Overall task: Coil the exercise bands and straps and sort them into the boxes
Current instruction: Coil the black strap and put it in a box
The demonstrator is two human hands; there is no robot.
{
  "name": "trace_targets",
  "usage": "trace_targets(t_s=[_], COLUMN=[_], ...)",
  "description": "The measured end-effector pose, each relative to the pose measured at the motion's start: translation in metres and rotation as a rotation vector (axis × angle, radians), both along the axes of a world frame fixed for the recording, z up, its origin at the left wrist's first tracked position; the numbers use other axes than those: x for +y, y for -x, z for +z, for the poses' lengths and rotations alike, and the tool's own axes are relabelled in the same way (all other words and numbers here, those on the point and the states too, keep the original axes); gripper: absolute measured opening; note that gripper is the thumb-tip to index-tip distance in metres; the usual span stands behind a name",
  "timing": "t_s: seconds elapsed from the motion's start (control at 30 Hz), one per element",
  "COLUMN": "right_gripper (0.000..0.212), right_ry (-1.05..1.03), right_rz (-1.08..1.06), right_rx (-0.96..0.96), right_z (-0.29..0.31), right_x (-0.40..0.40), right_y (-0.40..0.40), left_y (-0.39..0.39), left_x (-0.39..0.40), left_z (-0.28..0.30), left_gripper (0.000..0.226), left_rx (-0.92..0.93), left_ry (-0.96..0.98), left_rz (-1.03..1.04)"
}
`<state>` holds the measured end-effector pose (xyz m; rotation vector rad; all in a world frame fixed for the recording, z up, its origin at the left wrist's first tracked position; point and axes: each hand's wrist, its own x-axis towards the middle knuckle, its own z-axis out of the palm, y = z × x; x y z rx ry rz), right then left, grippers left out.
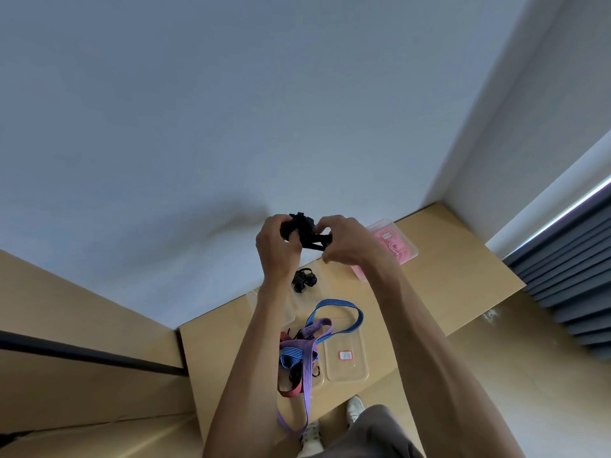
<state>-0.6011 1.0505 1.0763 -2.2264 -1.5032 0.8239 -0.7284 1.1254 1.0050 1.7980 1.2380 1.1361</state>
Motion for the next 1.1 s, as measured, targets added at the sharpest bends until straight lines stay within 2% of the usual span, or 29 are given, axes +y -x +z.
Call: trace_targets(t_s=[0.13, 0.27, 0.33, 0.4, 0.5, 0.63, 0.73, 0.83, 0.9, 0.97, 1.1], right_gripper=[0.035, 0.026, 0.018, 0.011, 0.021, 0.042, 0.028, 0.023, 0.019, 0.017, 0.025], right_ry=[-0.149, -0.312, -0.369, -0.412, -0.435, -0.425, -0.363, -0.409, -0.447, -0.461, -0.474], right_rz=[0.022, -0.012, -0.006, -0.061, -0.216, -0.37, -0.436, -0.517, -0.564, -0.606, -0.737], right_rx=[-0.021, 0.12, 0.291, 0.556, 0.833, 0.954, 1.105, 1.326, 1.286, 1.164, 1.04], right_z=[0.009, 0.004, 0.0, -0.006, -0.019, -0.033, -0.039, -0.041, -0.042, -0.043, -0.047], right_x=[0.004, 0.002, 0.0, -0.002, -0.004, 0.0, -0.001, -0.002, -0.001, 0.0, 0.003], right_y=[-0.007, -0.016, -0.021, -0.02, -0.015, -0.014, -0.015, -0.014, -0.014, -0.014, -0.011], left_y=[0.009, 0.023, 0.027, 0.026, 0.015, -0.003, -0.013, -0.022, -0.026, -0.031, -0.039], left_x=[0.008, 0.012, 0.012, 0.01, 0.003, -0.004, -0.007, -0.008, -0.006, -0.006, -0.013], left_z=[0.003, 0.017, 0.024, 0.029, 0.032, 0.027, 0.024, 0.023, 0.023, 0.022, 0.016], left_gripper=[0.027, 0.029, 0.027, 0.025, 0.024, 0.018, 0.013, 0.012, 0.012, 0.014, 0.013], left_rx=[0.059, -0.163, -0.306, -0.465, -0.581, -0.612, -0.688, -0.705, -0.683, -0.597, -0.473], left_ry=[0.205, 0.496, 0.6, 0.685, 0.746, 0.745, 0.731, 0.65, 0.582, 0.485, 0.324], left_rz=[-0.231, -0.416, -0.503, -0.555, -0.521, -0.376, -0.266, -0.183, -0.092, -0.007, 0.099])
